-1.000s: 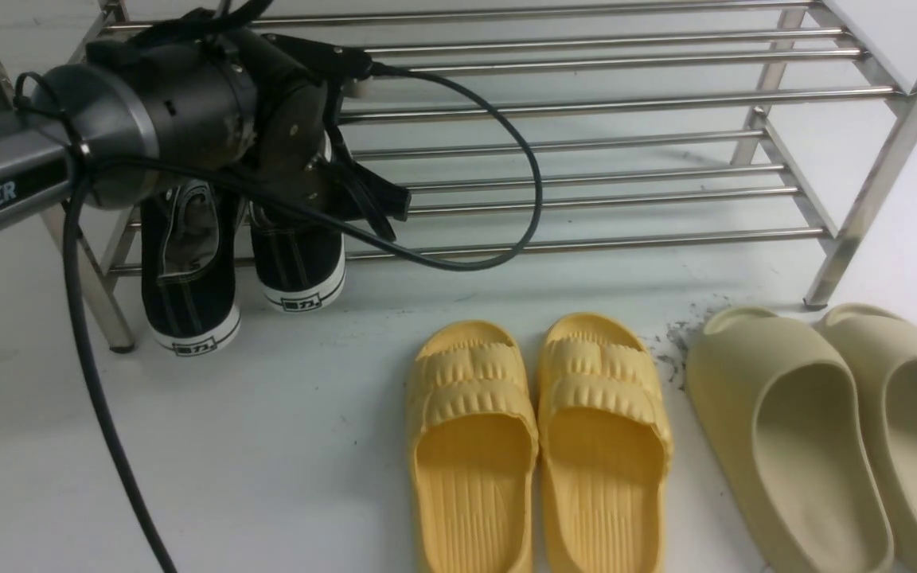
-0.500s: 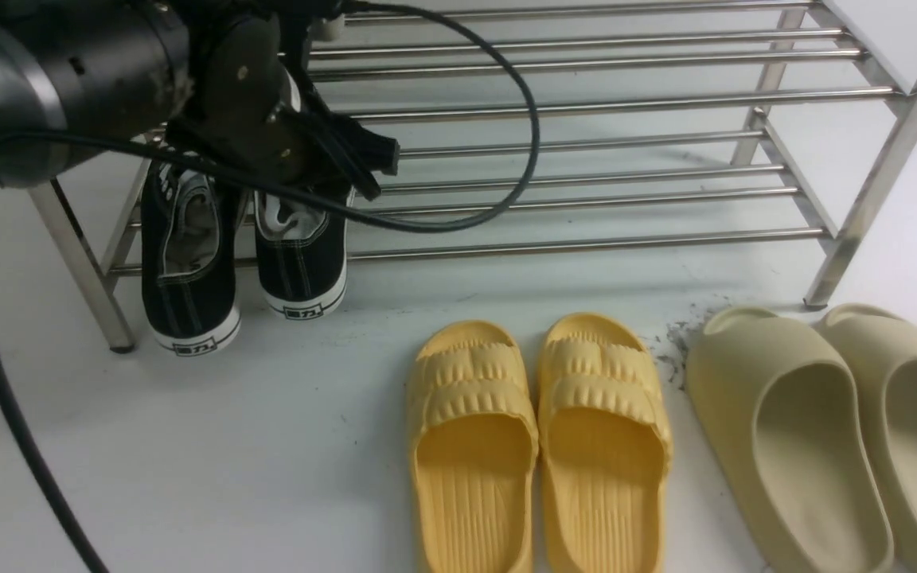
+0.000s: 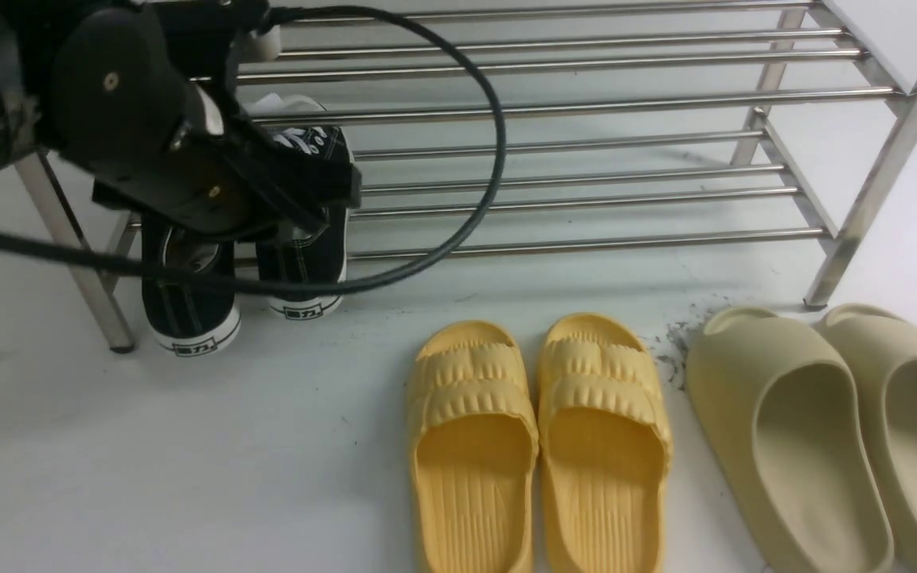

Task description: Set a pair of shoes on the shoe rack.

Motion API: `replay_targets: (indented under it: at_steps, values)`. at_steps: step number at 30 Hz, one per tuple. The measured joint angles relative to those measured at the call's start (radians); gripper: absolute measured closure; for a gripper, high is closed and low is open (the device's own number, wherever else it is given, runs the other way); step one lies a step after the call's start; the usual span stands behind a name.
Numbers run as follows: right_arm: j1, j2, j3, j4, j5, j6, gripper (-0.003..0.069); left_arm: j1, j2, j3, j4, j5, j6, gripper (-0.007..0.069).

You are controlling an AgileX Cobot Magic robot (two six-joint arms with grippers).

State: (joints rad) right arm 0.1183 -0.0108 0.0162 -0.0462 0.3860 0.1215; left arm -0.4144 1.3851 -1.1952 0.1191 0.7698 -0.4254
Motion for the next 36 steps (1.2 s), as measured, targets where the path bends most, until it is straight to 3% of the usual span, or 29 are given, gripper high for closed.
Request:
replay_targets:
  at_steps: [26,36]
  values:
    - [0.000,0.000,0.000,0.000,0.000,0.000,0.0412,0.000,-1.104,0.721,-0.086,-0.129,0.000,0.0638]
    - [0.000,0.000,0.000,0.000,0.000,0.000,0.0412,0.000,-1.234,0.762,-0.094,-0.099,0.000,0.0638]
